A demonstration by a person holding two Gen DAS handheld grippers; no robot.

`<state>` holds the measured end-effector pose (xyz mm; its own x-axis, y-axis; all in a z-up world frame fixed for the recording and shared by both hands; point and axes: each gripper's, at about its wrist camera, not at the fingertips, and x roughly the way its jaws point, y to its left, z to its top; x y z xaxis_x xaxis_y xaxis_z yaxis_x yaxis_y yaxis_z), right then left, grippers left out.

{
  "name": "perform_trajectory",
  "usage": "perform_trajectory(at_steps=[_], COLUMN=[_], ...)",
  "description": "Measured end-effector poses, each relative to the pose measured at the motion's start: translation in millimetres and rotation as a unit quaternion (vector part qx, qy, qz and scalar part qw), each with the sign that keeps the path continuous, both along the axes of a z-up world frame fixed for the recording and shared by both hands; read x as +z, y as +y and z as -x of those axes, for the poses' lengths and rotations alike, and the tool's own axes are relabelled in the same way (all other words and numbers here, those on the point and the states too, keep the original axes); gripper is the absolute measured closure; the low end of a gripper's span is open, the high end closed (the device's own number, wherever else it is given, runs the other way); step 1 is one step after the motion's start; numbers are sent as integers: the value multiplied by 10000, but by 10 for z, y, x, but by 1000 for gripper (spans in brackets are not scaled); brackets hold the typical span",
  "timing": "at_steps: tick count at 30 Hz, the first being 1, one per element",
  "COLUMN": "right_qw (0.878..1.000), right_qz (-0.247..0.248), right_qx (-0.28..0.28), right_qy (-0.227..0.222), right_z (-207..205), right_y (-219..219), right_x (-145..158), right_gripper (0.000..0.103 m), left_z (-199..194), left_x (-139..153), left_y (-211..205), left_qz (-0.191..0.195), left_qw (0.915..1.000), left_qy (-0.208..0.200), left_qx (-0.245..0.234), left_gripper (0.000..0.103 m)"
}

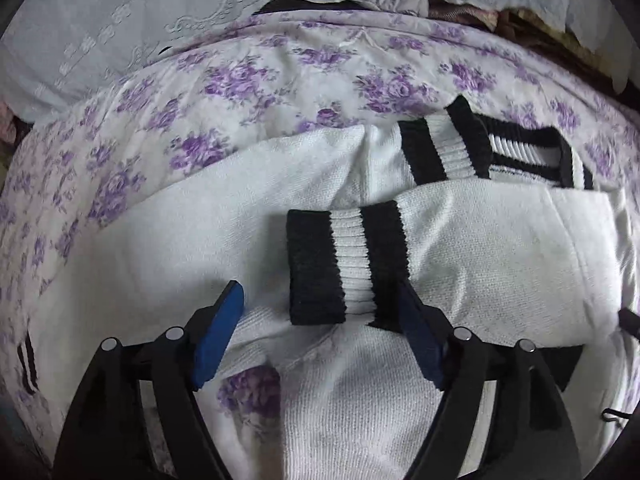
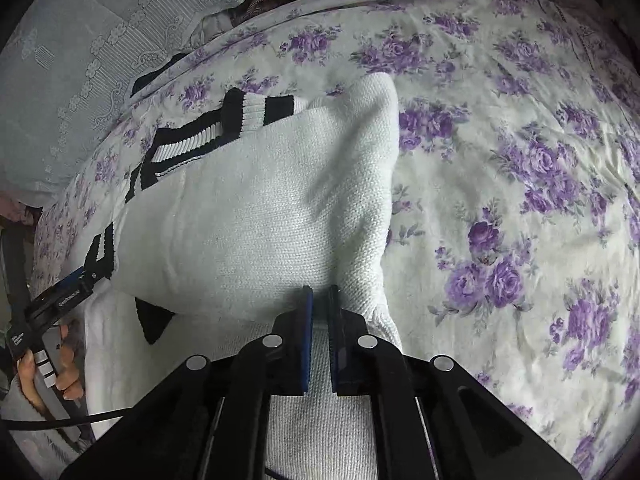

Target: Fold small clothes

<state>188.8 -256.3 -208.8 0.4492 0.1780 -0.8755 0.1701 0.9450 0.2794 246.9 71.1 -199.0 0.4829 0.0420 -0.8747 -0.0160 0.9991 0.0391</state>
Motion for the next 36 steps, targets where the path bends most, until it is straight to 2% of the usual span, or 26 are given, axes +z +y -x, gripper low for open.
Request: perform_trajectory(at_steps=[1,3,6,10,12,17,21,23,26,28,29,30,32,36], right_qw=[10000,9998,9992,9991,9993,9990,9984,9982,9978,9976,9974,9972,9968,9964], right_qz=[-80,-153,-114,-189,-216,-158,-56,1,80,91,84,72,47,-52], right_qx=[-47,23,97,160,137,151,201,230,247,243,247,256,304,431], right_qy=[-13,-157,-360,-350,-288,-397,-531,-560,-604,-645,-672,-700,-738,-725], right_z=[33,135,395,768,922,1218,1355,1394,1432,1433,1432,1427,1402,1342], right_y=[-1,25,33,10,-3,68,172,218,247,259,262,264,279,357], right_x=[62,210,393,512,573,808,969,1029,1102,1137,1153,1165,1175,1136], right_gripper=[91,87,70,69,68,64,62,62,62,62,62,62,62,62], left_z=[58,252,571,925,1084,1409,1468,1469,1407,1384,1383,1390,1414,1387], left_x=[76,257,414,379,307,114,-101,-127,-118,-125,-130,-133,-83,229], left_y=[68,254,664,1354,1704,2429,2843,2955,3060,3126,3164,3197,3233,3029], left_qz=[106,297,596,800,910,1528,2219,2462,2540,2475,2531,2669,2656,2072], left_qw=[9999,9988,9948,9857,9771,9423,9038,8860,8742,8700,8684,8678,8735,9048], left_qy=[-31,-242,-383,-273,-205,-174,-259,-483,-633,-646,-668,-703,-759,-954], left_qx=[106,296,730,1460,1914,2975,3650,3900,4090,4214,4212,4133,4008,3595], left_gripper=[29,29,29,29,29,29,29,28,30,63,70,85,87,91])
